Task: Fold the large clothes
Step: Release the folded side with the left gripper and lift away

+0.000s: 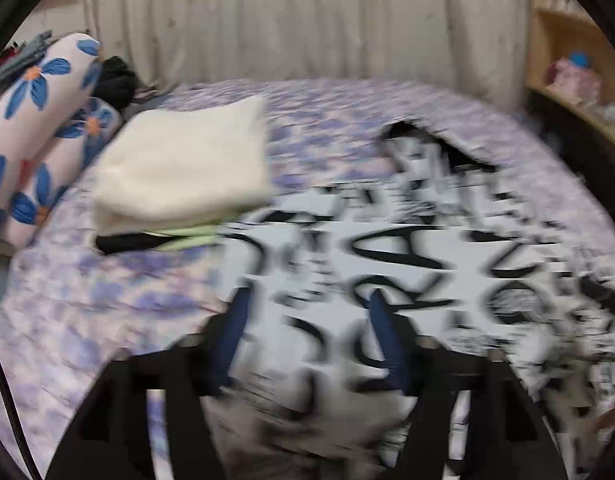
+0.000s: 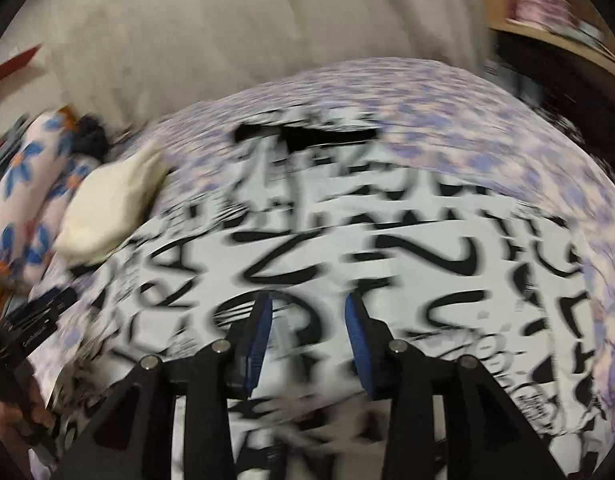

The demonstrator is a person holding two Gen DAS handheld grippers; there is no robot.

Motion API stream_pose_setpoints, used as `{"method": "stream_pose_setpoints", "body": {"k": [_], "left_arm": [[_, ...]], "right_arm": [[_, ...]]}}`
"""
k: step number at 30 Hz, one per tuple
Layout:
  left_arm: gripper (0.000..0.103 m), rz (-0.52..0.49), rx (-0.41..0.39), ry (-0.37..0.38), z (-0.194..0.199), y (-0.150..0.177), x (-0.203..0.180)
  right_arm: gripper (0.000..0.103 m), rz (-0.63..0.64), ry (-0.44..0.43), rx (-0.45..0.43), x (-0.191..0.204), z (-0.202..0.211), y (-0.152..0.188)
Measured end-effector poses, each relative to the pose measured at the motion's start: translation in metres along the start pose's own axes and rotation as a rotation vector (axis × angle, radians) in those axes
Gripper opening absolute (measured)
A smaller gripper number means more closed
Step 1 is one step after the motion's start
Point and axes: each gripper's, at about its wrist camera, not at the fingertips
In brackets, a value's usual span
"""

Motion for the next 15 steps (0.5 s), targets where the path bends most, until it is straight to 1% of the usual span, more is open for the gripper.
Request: {"method": "stream_pose_setpoints", "body": {"k": [1,2,3,4,5,6,7,8,9,10,11,12,13,14,15], "left_arm": [[0.067,0.003,0.007,0.026,-0.001,0.006,-0.010],[0.067,0.009,0.029,0.037,-0.006,0.013,-0.019],[0.067,0.016,0.056,0.045,-0.010,0.021,-0.024],[0.067,0.025,0.095,0.055,-0.020,0.027,-0.030],[0.067,0.031,0.129,0.058,-0.030,0.033,-0.036],[0.067,0.035,0.173,0.042,-0.042,0.041,-0.037],[0.066,0.037,0.192,0.019,-0.046,0.049,-0.033],[0.062,0.040,0.205,-0.012,-0.053,0.055,-0.029],[0.058,0.043,0.202,-0.019,-0.055,0.059,-0.022],[0.053,0.051,0.197,-0.012,-0.055,0.060,-0.015],[0.051,0.059,0.194,-0.006,-0.054,0.060,-0.009],[0.049,0.067,0.191,0.001,-0.052,0.059,-0.002],[0.044,0.073,0.193,0.002,-0.052,0.059,0.002],[0.043,0.076,0.196,-0.001,-0.052,0.058,0.006],[0.043,0.077,0.197,0.005,-0.051,0.058,0.008]], "right_arm": [[0.038,0.016,-0.028,0.022,0.011,-0.005,0.003],[0.038,0.029,-0.076,0.051,0.021,-0.013,0.006],[0.038,0.033,-0.107,0.074,0.026,-0.019,0.009],[0.038,0.039,-0.124,0.100,0.032,-0.026,0.012],[0.038,0.048,-0.123,0.135,0.037,-0.034,0.016],[0.038,0.057,-0.107,0.173,0.039,-0.044,0.021],[0.038,0.064,-0.088,0.206,0.038,-0.052,0.025],[0.037,0.066,-0.079,0.220,0.034,-0.056,0.028],[0.035,0.065,-0.078,0.223,0.026,-0.058,0.030],[0.033,0.060,-0.080,0.217,0.016,-0.055,0.031],[0.032,0.050,-0.053,0.206,0.006,-0.049,0.031],[0.032,0.041,-0.012,0.190,-0.003,-0.043,0.032],[0.032,0.024,0.036,0.159,-0.016,-0.035,0.032],[0.033,0.008,0.062,0.148,-0.024,-0.032,0.031],[0.033,-0.020,0.067,0.144,-0.037,-0.026,0.031]]}}
Point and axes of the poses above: each gripper's, at about its wrist camera, not at the fingertips, and z roughly against the way its jaws point, x to its left, y to its underside, and after that the axes turned 11 degrees about x, right-handed
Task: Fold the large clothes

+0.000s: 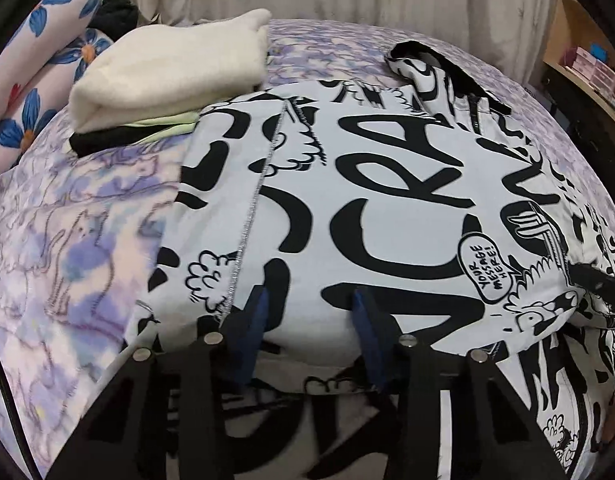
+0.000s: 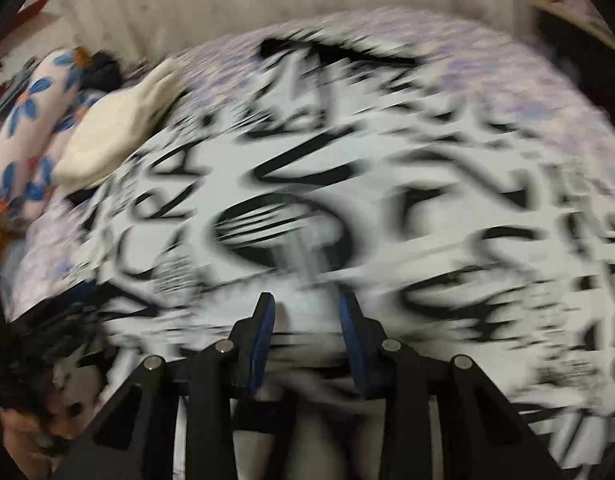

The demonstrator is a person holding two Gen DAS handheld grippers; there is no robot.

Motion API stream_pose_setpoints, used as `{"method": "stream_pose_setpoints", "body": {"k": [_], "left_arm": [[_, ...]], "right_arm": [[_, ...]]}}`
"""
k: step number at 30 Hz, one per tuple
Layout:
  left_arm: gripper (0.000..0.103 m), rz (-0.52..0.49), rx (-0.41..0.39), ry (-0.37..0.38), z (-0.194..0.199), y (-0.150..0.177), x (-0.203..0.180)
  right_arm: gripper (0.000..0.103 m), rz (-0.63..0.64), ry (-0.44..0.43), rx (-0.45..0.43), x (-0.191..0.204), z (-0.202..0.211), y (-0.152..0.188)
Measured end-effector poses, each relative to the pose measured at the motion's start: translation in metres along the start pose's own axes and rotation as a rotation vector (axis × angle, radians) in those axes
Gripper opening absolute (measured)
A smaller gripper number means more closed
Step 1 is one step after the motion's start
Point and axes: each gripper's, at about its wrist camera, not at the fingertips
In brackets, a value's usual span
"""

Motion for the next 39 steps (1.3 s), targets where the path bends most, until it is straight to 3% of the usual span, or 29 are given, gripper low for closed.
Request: {"method": "stream_pose_setpoints", "body": {"k": [3,4,6,10,11,27,33,39], "left_arm": [[0.043,-0.010,-0.002,-0.028,0.000,0.001,-0.003],[0.043,-0.021,0.001,-0.041,0.000,0.003,-0.004],[0.047,-0.041,0.001,-0.070,0.003,0.008,-0.008],[0.068,-0.057,-0.014,-0.075,0.011,0.013,-0.016],[0.070,-0.057,-0.019,-0.082,0.014,0.014,-0.018],[0.072,-0.012,-0.129,-0.088,0.113,0.050,-0.016],[0.081,0.001,-0.168,-0.086,0.155,0.073,-0.014],[0.083,-0.004,-0.199,-0.089,0.184,0.091,-0.016]], "right_arm": [[0.036,-0.070,0.056,0.010,-0.027,0.003,0.004],[0.044,-0.081,0.036,0.011,-0.033,0.002,0.007],[0.046,-0.115,-0.013,0.019,-0.043,0.001,0.013],[0.046,-0.145,-0.027,-0.007,-0.038,0.010,0.017],[0.046,-0.148,-0.034,-0.019,-0.036,0.015,0.018],[0.046,-0.172,-0.102,-0.110,-0.017,0.079,0.055],[0.046,-0.177,-0.122,-0.144,-0.017,0.111,0.078],[0.046,-0.154,-0.119,-0.170,-0.010,0.135,0.099]]}}
Point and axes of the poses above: each gripper's, at about its wrist camera, not at the fingertips, and z roughly against the way its jaws point, x to its left, y to its underside, and after that the axes turned 11 degrees about x, right-handed
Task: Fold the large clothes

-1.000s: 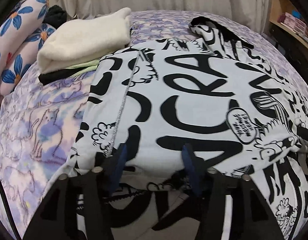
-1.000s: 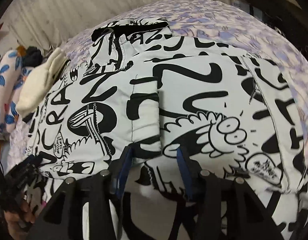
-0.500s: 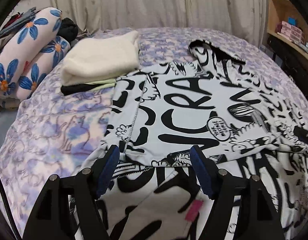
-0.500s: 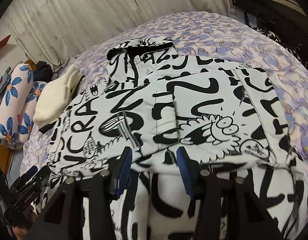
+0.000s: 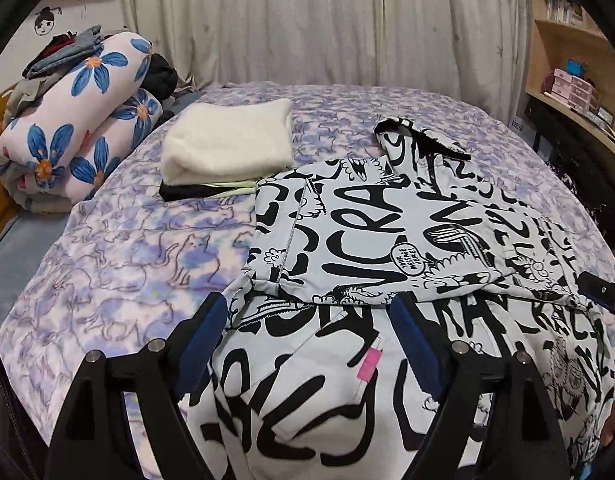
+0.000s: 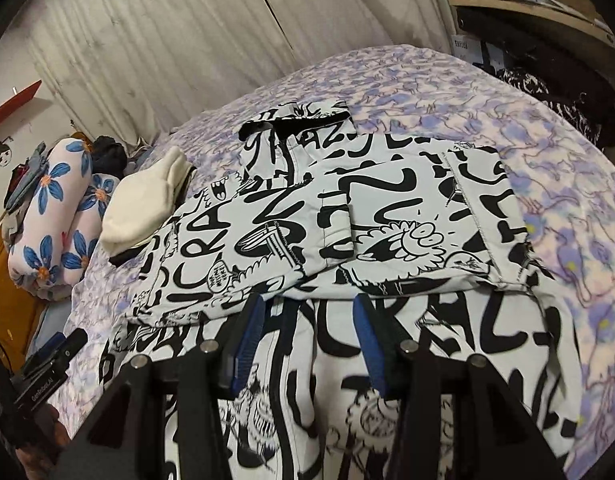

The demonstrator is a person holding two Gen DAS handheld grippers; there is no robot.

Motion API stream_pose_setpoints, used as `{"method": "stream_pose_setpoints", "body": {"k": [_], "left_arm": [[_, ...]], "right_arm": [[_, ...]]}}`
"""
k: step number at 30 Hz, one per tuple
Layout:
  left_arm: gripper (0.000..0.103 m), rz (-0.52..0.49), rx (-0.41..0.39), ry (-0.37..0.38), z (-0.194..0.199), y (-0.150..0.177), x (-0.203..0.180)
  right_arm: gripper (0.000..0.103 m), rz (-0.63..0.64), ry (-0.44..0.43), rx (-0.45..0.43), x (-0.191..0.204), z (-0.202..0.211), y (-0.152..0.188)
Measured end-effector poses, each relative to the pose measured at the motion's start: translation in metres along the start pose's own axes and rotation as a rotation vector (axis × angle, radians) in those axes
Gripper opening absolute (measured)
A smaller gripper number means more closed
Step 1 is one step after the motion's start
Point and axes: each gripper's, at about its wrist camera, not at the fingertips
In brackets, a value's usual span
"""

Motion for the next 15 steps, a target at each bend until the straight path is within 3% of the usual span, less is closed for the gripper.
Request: {"method": "stream_pose_setpoints", "body": {"k": [7,15], "left_arm": [[0.083,0.025,0.000,0.043,0.024,0.014,0.005],[0.084,0.042,0.034,0.019,0.031,0.034,0.014]], "right_arm": [[0.046,0.024,0.000,-0.018,0.006,0.021,0.022],[0.046,0.039,0.023,-0.030,0.003,0.039,0.044]]}}
Point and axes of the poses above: each gripper's, at about its wrist camera, not at the fingertips, and z roughly against the way its jaws point, x to its left, y to its underside, and after that the axes turned 11 degrees about x, right-handed
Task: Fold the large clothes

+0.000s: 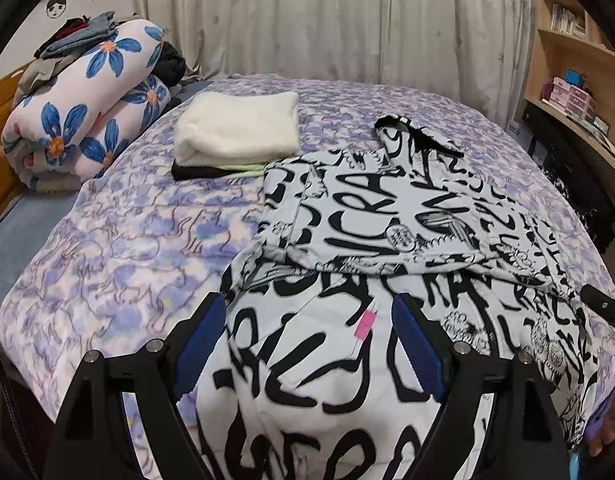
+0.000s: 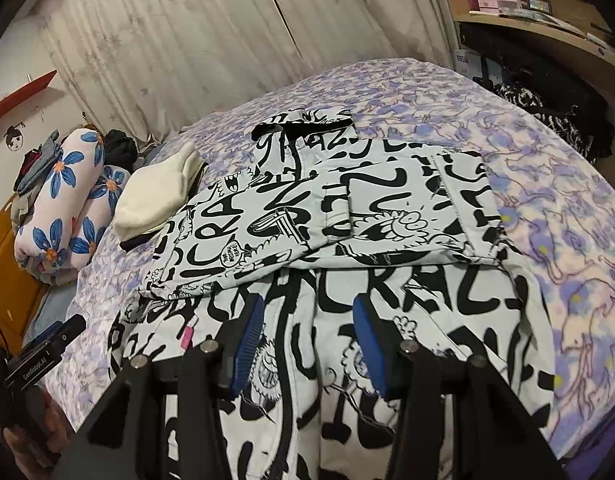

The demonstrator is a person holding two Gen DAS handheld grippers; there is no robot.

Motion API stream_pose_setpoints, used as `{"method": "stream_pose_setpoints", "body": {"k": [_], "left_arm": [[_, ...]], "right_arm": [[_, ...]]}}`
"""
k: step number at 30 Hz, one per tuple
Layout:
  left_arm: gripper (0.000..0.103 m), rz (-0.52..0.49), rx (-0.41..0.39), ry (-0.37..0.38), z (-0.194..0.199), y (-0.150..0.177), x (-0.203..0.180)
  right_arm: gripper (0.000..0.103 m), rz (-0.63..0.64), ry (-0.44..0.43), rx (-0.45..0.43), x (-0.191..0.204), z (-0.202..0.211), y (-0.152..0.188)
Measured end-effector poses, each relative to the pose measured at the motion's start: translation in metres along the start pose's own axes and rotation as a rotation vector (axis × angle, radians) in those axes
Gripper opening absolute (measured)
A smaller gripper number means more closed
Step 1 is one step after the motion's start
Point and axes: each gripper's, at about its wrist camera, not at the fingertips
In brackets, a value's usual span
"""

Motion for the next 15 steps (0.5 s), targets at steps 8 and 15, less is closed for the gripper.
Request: {"method": "stream_pose_setpoints", "body": {"k": [8,15], "left_arm": [[0.084,-0.004,0.084,-0.062,-0.015,0.026,0.020],[0.084,0.023,0.184,-0.059,-0.036,0.055,0.053]], "right_arm": [[0.050,0.030,0.034,0.032,-0.016,0.006,0.022],[0.053,0.027,0.101,0.097,-0.044,0.005,0.045]]}}
Point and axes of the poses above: each gripper's, at about its wrist camera, not at the fingertips, and z roughly against the way its jaws point, x to its left, y to its underside, and after that the axes turned 11 degrees about x, right-handed
